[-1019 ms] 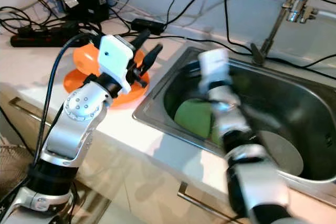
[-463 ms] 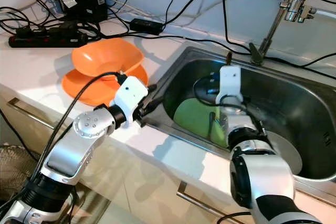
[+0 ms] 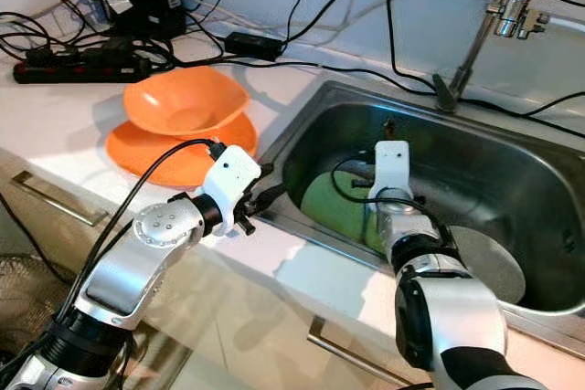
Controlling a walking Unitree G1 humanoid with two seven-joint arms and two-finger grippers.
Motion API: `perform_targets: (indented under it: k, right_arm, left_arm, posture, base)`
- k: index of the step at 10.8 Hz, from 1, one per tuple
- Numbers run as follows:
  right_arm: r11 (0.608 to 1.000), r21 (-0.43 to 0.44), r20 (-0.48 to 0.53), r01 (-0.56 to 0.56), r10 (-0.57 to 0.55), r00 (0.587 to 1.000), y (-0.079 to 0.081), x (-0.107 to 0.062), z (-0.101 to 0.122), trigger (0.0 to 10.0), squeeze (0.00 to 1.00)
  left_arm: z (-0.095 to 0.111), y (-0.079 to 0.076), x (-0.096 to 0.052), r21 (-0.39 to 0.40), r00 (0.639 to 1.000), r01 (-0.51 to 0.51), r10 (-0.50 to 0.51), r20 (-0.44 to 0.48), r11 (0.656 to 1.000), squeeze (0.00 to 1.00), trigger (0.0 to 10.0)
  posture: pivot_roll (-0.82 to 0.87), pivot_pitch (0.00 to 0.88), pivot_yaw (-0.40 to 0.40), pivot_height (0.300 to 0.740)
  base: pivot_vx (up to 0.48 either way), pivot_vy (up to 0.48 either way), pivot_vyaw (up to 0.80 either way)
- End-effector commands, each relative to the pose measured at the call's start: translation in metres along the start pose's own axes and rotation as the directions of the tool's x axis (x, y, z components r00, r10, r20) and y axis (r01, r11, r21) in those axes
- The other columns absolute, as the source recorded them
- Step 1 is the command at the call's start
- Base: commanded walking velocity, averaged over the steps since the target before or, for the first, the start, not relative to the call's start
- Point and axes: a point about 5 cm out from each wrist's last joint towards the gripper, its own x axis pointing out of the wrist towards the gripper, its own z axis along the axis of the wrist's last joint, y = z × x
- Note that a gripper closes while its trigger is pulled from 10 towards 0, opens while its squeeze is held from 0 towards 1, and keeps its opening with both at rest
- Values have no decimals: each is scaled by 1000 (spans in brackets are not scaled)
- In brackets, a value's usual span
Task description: Kitchen organization
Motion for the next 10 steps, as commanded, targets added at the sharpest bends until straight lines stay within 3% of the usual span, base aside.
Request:
perform_targets:
  k: [1, 2, 4, 5, 6, 7, 10]
  right_arm:
    - [1000, 4, -31, -5, 5, 999, 0, 0, -7, 10000, 259]
    - [1000, 1, -43, -19, 19, 999, 3, -1, -10, 10000, 1000]
    - [1000, -9, -49, -26, 26, 998, 5, -1, -12, 10000, 1000]
    - [999, -20, -49, -31, 30, 998, 6, -1, -12, 10000, 420]
    - [999, -23, -48, -34, 33, 998, 6, -1, -12, 10000, 0]
    - [999, -31, -44, -37, 35, 998, 7, -1, -11, 10000, 0]
    - [997, 14, 222, -70, 65, 973, 12, -3, 32, 10000, 0]
  left_arm:
    - [-2, -2, -1, -9, 1000, 13, -13, -10, 1000, 0, 10000]
    - [-1, -2, -1, -12, 1000, 13, -13, -11, 1000, 0, 10000]
    - [-1, -2, -1, -14, 1000, 11, -11, -11, 1000, 0, 10000]
    - [-1, -2, -1, -14, 1000, 10, -10, -12, 1000, 0, 10000]
    - [-1, -2, -1, -14, 1000, 7, -7, -11, 1000, 0, 10000]
    - [0, -1, -1, -11, 1000, 0, 0, -7, 1000, 0, 10000]
    - [12, 10, -1, 79, 992, -105, 100, 74, 991, 0, 10000]
  posture:
    - [261, 0, -69, 740]
    - [262, 0, -69, 740]
    - [262, 0, -69, 740]
    - [265, 0, -73, 740]
    - [265, 0, -74, 740]
    - [265, 0, -74, 740]
    - [259, 0, -71, 740]
  base:
    - [0, 0, 0]
    - [0, 0, 0]
    - [0, 0, 0]
    - [0, 0, 0]
    - [0, 0, 0]
    - [0, 0, 0]
    - [0, 0, 0]
